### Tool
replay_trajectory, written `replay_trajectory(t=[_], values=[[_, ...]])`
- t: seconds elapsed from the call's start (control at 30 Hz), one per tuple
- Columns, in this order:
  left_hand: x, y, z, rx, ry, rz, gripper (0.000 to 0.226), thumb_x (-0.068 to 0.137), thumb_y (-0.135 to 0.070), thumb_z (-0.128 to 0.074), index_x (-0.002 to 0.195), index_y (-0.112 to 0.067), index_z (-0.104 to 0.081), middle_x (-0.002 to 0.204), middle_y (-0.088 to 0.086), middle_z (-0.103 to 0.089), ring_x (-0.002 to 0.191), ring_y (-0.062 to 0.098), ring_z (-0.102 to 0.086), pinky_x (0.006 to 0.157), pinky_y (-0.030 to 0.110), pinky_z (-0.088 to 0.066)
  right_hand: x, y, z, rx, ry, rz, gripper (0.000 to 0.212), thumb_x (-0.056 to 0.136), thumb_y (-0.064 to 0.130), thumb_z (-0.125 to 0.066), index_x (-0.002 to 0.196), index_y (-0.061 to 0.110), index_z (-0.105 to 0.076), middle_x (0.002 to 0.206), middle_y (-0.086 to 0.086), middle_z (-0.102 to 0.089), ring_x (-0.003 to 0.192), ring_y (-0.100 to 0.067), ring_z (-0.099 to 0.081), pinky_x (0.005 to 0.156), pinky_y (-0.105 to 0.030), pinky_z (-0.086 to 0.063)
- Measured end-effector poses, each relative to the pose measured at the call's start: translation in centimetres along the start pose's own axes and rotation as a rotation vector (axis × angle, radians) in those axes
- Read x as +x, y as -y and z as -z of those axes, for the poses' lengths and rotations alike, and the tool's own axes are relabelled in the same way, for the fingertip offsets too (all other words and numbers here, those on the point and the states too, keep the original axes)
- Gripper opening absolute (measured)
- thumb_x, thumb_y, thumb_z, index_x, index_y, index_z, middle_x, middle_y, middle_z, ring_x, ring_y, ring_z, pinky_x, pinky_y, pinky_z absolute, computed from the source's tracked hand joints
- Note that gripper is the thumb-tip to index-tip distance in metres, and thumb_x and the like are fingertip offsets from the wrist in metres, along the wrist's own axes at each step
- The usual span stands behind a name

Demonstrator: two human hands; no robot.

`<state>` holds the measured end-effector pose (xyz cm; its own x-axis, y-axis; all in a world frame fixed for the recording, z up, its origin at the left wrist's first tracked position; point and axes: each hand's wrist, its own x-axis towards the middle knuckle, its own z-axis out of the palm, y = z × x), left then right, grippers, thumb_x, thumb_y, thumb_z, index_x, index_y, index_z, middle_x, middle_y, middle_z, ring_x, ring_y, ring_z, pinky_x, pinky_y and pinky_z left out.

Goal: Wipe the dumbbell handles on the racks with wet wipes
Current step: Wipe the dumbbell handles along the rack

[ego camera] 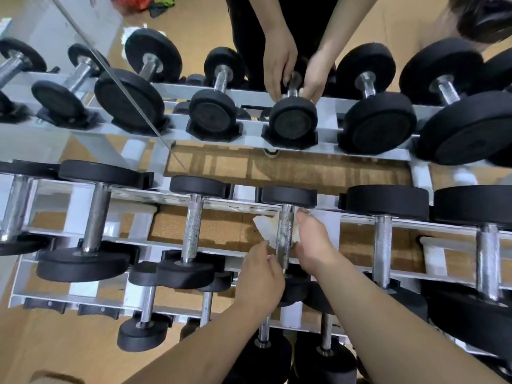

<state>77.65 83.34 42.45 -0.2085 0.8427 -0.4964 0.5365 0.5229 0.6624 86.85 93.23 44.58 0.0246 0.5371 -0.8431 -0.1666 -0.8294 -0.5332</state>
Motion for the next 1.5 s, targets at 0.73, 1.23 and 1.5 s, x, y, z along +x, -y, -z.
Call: replay_trajectory(t=[0.73, 1.23, 1.5], values=[[0.6, 0.2, -0.3, 0.159, 0.016, 0.139, 0.078, 0.097, -0.021, -0.041, 0.163, -0.008, -0.002, 0.172, 0.006, -0.003, 0.158, 0.02, -0.002, 0.129, 0.034, -0.004, 2.1, -3.0, 2.4, -0.243, 0.073, 0.007, 0.043, 0.1, 0.043, -0.048, 0.121, 0.012, -0.069, 0.117, -0.012, -0.075, 0.111, -0.033, -0.07, 0.108, -0.049, -0.049], [-0.8, 2.3, 1.7, -0.224, -0.115, 0.081, 0.059, 0.099, -0.002, -0.044, 0.156, -0.014, -0.036, 0.163, 0.002, -0.033, 0.151, 0.016, -0.027, 0.123, 0.026, -0.018, -1.5, -6.3, 1.0, -1.16, 0.143, 0.67, 0.07, 0.109, 0.032, -0.029, 0.162, 0.026, 0.016, 0.155, -0.001, 0.051, 0.152, -0.016, 0.028, 0.127, -0.042, -0.019], [-0.3, 2.4, 2.2, -0.199, -0.126, 0.049, 0.048, 0.098, -0.009, -0.051, 0.145, -0.004, -0.051, 0.153, 0.013, -0.046, 0.144, 0.026, -0.041, 0.122, 0.037, -0.03, -5.6, -7.6, 2.8, -1.281, 0.211, 0.612, 0.05, 0.109, 0.03, -0.039, 0.158, 0.023, -0.034, 0.172, -0.004, 0.016, 0.158, -0.027, -0.005, 0.125, -0.041, -0.02]])
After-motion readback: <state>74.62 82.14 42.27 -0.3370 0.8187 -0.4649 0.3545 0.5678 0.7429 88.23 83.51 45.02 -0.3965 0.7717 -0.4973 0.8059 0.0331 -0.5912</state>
